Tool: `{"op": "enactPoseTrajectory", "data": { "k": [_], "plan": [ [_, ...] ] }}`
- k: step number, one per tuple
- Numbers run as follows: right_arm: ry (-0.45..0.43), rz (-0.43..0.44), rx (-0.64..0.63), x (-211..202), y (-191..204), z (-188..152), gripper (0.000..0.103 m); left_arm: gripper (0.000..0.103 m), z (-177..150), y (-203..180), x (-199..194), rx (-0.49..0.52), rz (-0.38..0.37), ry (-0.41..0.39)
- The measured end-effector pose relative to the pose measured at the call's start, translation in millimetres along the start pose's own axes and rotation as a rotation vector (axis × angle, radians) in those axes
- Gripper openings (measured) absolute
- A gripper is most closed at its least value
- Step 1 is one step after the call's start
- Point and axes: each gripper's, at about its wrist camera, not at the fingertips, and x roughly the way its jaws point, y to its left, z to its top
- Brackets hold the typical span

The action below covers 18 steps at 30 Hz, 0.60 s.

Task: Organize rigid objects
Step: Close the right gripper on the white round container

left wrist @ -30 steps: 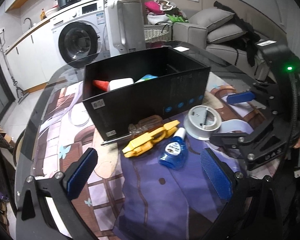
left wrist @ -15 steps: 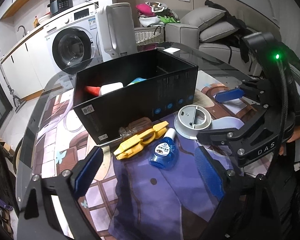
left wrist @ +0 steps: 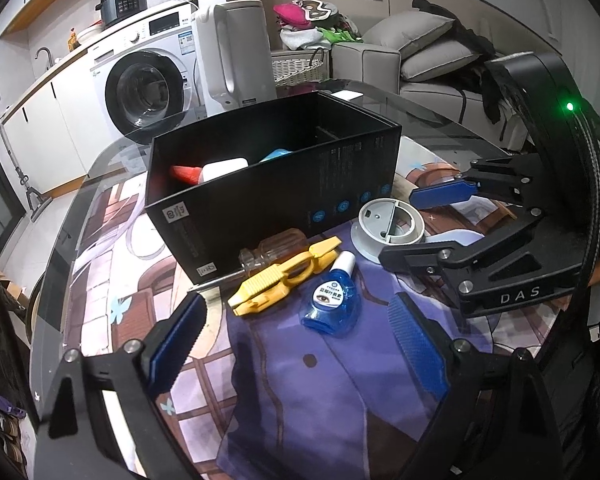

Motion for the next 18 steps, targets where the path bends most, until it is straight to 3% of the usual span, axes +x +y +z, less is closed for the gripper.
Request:
{"op": "enactPoseTrajectory", "data": {
  "k": [2, 5, 7, 13, 16, 18],
  "plan": [
    [0.001, 0.002, -0.005, 0, 2, 1, 0.070, 0.092, 0, -1, 0, 0.003, 0.004, 0.002],
    [-0.003, 0.015, -0.016, -1, 4, 2, 0.053, 0.092, 1, -1, 0, 0.002, -0.001, 0.000],
    [-0.007, 0.015, -0.021, -3, 5, 2, 0.050, 0.092, 1, -2, 0, 0.005, -0.004, -0.001],
    [-0.006, 0.023, -0.003, -11, -1, -4, 0.050, 0.092, 1, -5, -2, 0.020, -0.024, -0.001],
    [-0.016, 0.021, 0.008, -16, -6, -3, 0.050, 0.079, 1, -7, -4, 0.030, -0.037, 0.000],
    [-0.022, 0.021, 0.010, -20, -8, -3, 0.050, 0.078, 1, -8, -3, 0.032, -0.041, 0.005]
  ]
}}
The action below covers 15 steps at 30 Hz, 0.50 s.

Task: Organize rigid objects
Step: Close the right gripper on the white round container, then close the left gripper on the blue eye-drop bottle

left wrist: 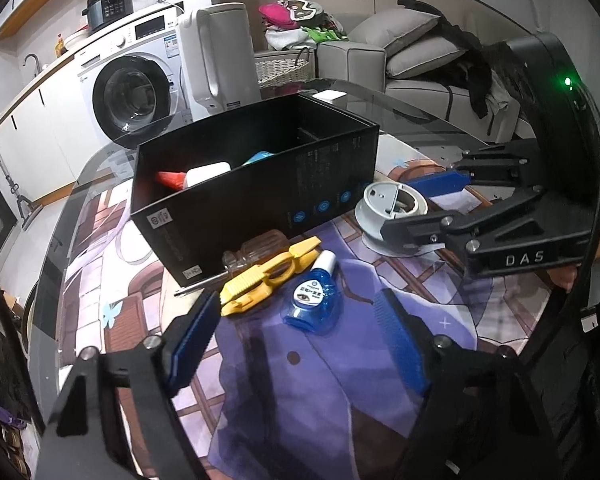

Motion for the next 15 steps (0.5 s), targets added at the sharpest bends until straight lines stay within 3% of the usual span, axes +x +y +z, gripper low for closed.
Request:
{"op": "enactPoseTrajectory", "data": {
  "k": [6, 8, 15],
  "plan": [
    [-0.010, 0.002, 0.004, -7, -2, 1, 0.050, 0.066, -2, -5, 5, 0.002, -0.027, 0.007],
    [-0.009, 0.003, 0.003, -7, -1, 1, 0.050, 0.057, -4, -7, 8, 0.009, -0.046, 0.017],
    [-0.004, 0.007, -0.002, -5, 0, 1, 0.050, 0.045, -6, -11, 16, -0.007, -0.067, 0.026]
  ]
}}
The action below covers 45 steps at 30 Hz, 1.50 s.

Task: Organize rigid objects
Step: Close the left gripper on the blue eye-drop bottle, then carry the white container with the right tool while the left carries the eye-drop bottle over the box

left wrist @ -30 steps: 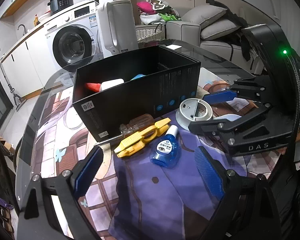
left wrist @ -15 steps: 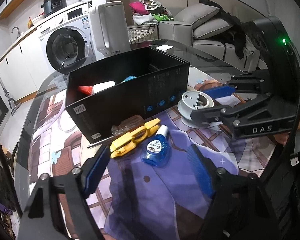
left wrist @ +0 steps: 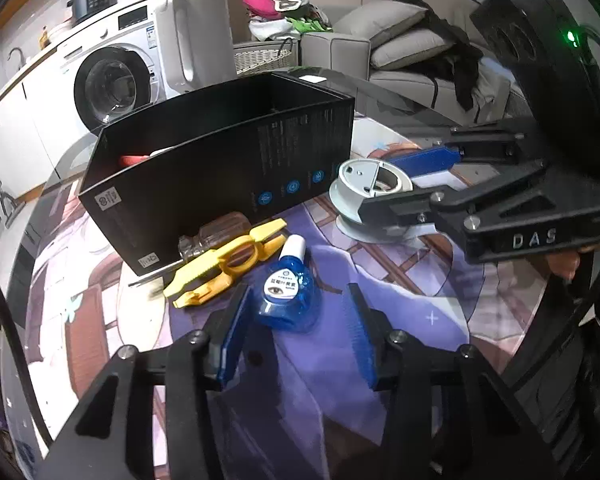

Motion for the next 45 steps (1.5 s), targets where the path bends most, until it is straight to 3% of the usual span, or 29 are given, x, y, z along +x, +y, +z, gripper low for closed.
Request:
{"op": "enactPoseTrajectory", "data": {
  "k": [4, 6, 18, 32, 45],
  "plan": [
    [0.001, 0.001, 0.000, 1, 1, -1, 0.050, 0.041, 0, -3, 0, -0.005, 0.006, -0.013],
    [0.001, 0.001, -0.001, 1, 1, 0, 0.050, 0.029, 0, -3, 0, -0.014, 0.004, -0.024],
    [-0.018, 0.005, -0.010, -4, 2, 1, 0.050, 0.029, 4, -9, -10, 0.009, 0.042, -0.062],
    [-0.107, 0.034, -0.015, -27, 9, 8, 0.050, 0.029, 12, 12, -35, -0.086, 0.072, -0.173],
    [-0.192, 0.046, 0.000, -47, 11, 16, 0.050, 0.029, 20, 37, -55, -0.182, 0.151, -0.254]
  ]
}}
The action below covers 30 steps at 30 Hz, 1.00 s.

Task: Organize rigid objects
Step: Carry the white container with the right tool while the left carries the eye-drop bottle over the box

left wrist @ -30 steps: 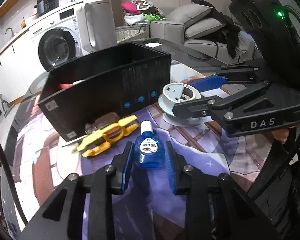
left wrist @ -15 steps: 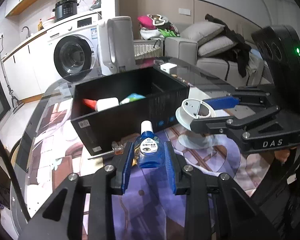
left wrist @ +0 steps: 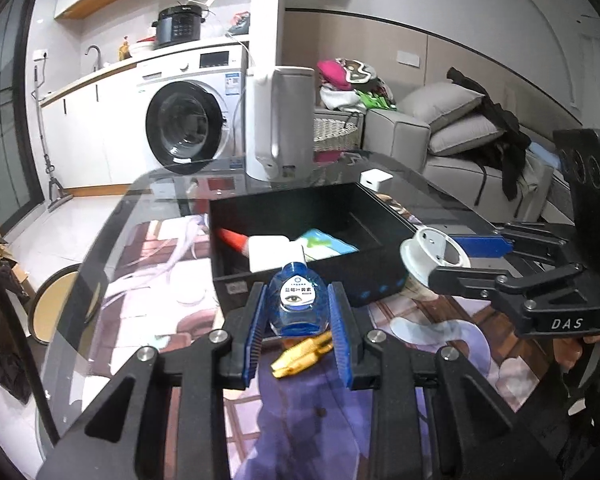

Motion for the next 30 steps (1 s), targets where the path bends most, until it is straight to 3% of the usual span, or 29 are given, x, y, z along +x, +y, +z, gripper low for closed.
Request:
{"op": "enactPoseTrajectory", "data": {
  "k": [19, 30],
  "plan": [
    [-0.050, 0.000, -0.046, 7, -4, 40, 0.050, 0.029, 32, 9, 13, -0.001, 0.058, -0.052],
    [-0.031, -0.003, -0.064, 25, -12, 58, 0.050, 0.029, 46, 12, 30, 0.005, 0.075, -0.044]
  ]
}}
